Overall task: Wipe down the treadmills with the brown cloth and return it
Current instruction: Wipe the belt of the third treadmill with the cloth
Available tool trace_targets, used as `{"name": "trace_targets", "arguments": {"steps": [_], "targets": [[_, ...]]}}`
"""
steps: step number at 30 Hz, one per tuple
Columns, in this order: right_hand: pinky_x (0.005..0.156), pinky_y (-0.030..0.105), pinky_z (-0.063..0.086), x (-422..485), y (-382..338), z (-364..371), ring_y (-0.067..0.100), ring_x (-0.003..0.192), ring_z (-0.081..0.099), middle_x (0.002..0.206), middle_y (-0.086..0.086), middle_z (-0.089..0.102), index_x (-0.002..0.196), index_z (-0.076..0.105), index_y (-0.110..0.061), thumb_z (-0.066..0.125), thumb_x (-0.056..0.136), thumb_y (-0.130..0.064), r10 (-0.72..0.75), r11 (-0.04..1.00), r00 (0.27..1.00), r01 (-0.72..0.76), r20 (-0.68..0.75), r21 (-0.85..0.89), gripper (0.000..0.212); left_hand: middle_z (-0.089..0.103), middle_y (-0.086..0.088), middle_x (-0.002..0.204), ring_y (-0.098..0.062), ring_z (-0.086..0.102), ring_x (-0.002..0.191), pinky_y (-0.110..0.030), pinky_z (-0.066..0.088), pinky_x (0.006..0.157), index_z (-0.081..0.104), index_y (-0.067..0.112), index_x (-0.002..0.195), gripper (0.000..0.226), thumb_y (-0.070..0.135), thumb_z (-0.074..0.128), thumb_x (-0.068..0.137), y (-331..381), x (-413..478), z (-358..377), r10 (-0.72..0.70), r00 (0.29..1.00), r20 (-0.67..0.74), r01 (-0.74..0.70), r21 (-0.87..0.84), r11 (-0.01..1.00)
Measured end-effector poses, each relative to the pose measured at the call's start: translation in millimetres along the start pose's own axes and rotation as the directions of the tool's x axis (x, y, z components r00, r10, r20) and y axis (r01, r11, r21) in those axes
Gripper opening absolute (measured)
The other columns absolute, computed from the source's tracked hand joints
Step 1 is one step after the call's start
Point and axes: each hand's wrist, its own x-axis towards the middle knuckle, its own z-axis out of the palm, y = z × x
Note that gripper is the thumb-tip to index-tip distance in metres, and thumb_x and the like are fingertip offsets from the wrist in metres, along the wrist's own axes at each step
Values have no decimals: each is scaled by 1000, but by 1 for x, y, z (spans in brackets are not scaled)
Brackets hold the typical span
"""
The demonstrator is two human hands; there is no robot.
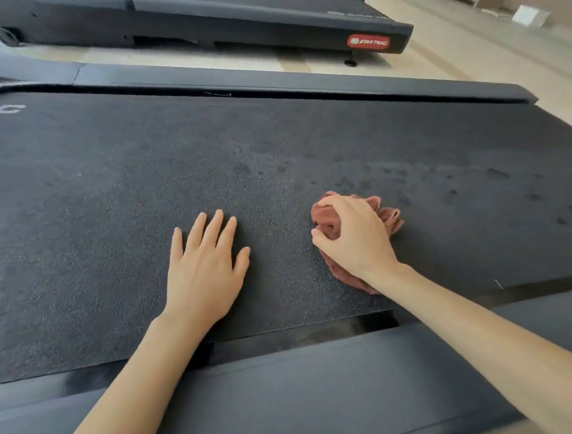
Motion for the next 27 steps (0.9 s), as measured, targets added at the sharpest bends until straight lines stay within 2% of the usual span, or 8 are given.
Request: {"name": "trace_targets", "arguments": {"steps": [4, 7, 9, 11, 14, 16, 22, 27], "targets": [[101, 28, 33, -4, -46, 22, 20, 109, 54, 114, 0, 64, 113, 63, -16, 66, 75, -31, -199, 977, 975, 189, 102, 96, 41, 24, 0, 155, -20, 15, 144, -46, 9, 115, 31, 19, 145, 58, 50, 25, 96, -6, 0, -3, 10, 1000, -5, -11, -33, 999], [95, 30, 40, -12, -25, 3, 15, 106, 56, 115, -8, 64, 115, 61, -27, 63, 72, -38, -236, 971, 963, 228, 131, 71, 45, 22, 2, 155, -19, 14, 144, -47, 9, 115, 30, 22, 146, 64, 55, 17, 93, -14, -1, -7, -16, 1000, 5, 16, 6, 1000], [91, 33, 44, -19, 19, -21, 13, 104, 58, 114, -13, 64, 114, 61, -34, 60, 72, -42, -124, 992, 984, 125, 127, 3, 43, 22, 2, 155, -22, 13, 144, -49, 8, 114, 30, 24, 146, 60, 55, 21, 95, -18, -2, -8, -32, 999, 15, 32, 11, 999], [95, 39, 44, -30, 74, -47, 20, 109, 57, 120, -7, 63, 118, 59, -32, 60, 76, -41, 93, 994, 993, -88, 73, -69, 42, 21, 0, 155, -23, 13, 144, -52, 8, 114, 29, 24, 146, 56, 49, 28, 96, -17, -3, -8, -39, 999, 27, 38, 16, 999], [101, 43, 41, -42, 129, -71, 27, 115, 55, 124, 2, 61, 118, 58, -25, 63, 83, -36, 387, 922, 922, -387, -35, 0, 37, 19, -1, 156, -24, 11, 144, -53, 7, 112, 26, 23, 147, 55, 43, 30, 96, -15, -2, -7, -42, 998, 45, 41, 23, 999], [100, 41, 41, -37, 133, -66, 30, 114, 55, 121, 5, 62, 112, 60, -20, 63, 84, -33, 430, 902, 900, -431, -67, -5, 32, 18, -1, 156, -24, 10, 144, -53, 6, 113, 26, 23, 147, 55, 43, 30, 96, -15, -1, -7, -43, 998, 45, 42, 18, 999], [91, 35, 41, 19, 65, -13, 27, 101, 58, 108, 7, 66, 111, 62, -15, 62, 84, -33, 267, 962, 959, -271, -100, -36, 32, 17, 0, 157, -24, 9, 144, -53, 5, 113, 24, 24, 147, 56, 45, 27, 96, -16, -1, -4, -46, 998, 45, 45, 14, 999], [91, 30, 37, 67, -36, 43, 20, 104, 56, 110, 2, 65, 110, 61, -15, 60, 82, -37, -50, 997, 999, 49, 17, 57, 35, 16, 0, 157, -21, 7, 145, -50, 4, 114, 23, 24, 147, 56, 45, 27, 96, -19, -1, -4, -44, 999, 17, 44, -8, 999]]}}
